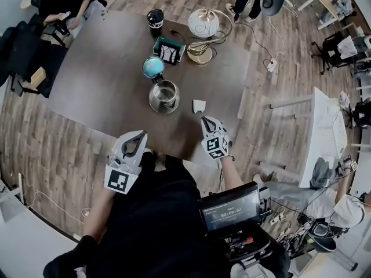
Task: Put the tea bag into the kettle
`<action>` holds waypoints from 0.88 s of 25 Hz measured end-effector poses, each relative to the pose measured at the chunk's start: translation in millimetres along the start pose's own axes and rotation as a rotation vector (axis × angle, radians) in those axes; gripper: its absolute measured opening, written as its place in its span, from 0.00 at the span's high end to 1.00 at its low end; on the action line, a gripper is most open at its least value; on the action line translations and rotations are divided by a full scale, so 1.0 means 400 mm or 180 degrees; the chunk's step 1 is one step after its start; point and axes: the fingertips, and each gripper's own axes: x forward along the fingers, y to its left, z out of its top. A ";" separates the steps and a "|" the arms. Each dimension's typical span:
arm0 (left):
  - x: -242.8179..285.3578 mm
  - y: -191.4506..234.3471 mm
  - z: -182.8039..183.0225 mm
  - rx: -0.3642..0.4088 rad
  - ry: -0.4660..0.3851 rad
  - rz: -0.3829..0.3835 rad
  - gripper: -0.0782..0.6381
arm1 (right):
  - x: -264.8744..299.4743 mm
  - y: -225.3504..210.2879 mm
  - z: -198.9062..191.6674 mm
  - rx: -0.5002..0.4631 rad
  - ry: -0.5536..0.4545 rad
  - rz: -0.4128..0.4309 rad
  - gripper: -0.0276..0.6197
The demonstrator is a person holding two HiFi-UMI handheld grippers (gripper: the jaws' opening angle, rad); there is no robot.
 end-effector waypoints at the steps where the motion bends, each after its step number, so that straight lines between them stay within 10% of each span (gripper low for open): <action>1: -0.002 0.003 -0.007 -0.0068 0.0047 0.0073 0.91 | 0.023 -0.004 -0.024 -0.0026 0.0086 0.0067 0.94; 22: -0.064 0.052 -0.066 -0.0316 0.0525 0.0879 0.91 | 0.267 0.012 -0.242 -0.0467 0.1031 0.0843 0.80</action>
